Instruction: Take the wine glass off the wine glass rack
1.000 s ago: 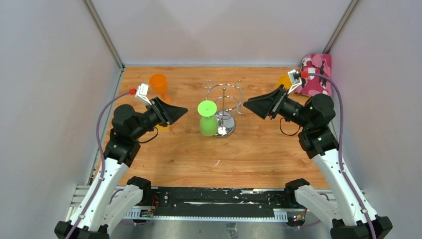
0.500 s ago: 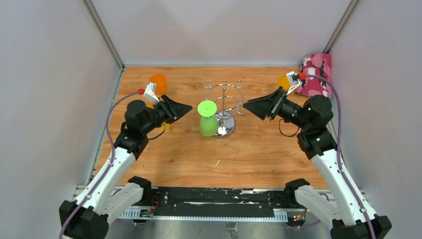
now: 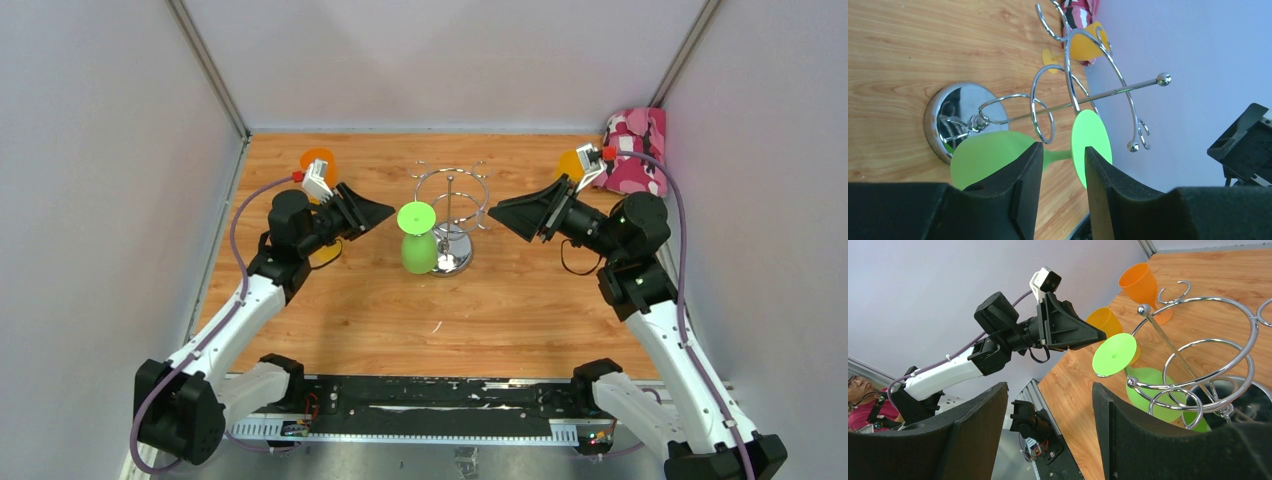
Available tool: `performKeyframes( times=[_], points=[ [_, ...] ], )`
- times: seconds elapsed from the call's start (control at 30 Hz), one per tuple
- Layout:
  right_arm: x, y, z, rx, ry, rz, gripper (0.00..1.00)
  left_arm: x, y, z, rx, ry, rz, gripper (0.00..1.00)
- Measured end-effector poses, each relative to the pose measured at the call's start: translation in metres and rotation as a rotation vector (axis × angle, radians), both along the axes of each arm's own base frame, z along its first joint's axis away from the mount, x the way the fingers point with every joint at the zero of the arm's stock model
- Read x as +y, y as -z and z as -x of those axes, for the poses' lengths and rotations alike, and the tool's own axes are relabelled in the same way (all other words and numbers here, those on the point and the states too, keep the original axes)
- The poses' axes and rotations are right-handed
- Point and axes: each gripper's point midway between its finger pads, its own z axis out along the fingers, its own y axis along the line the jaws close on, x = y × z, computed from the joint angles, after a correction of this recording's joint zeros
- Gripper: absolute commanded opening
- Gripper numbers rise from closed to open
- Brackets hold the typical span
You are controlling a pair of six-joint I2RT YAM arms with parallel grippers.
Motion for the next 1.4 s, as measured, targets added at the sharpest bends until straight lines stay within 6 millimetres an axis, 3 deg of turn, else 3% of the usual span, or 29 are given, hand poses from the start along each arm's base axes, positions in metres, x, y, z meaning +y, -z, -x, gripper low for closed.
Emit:
performKeyframes(
  times=[0.6, 0.87, 1.4],
  points=[
    [0.001, 0.006, -0.005, 0.014, 0.001, 0.003, 0.67, -0.028, 0.002, 0.002, -0.004, 0.090, 0.020, 0.39],
    [0.002, 0.007, -0.006, 0.015, 0.002, 0.004, 0.67, -0.031, 0.001, 0.000, -0.013, 0.094, 0.021, 0.21],
    [0.002, 0.008, -0.007, 0.018, 0.003, 0.005, 0.67, -0.034, -0.011, 0.000, -0.045, 0.117, 0.038, 0.02]
  ],
)
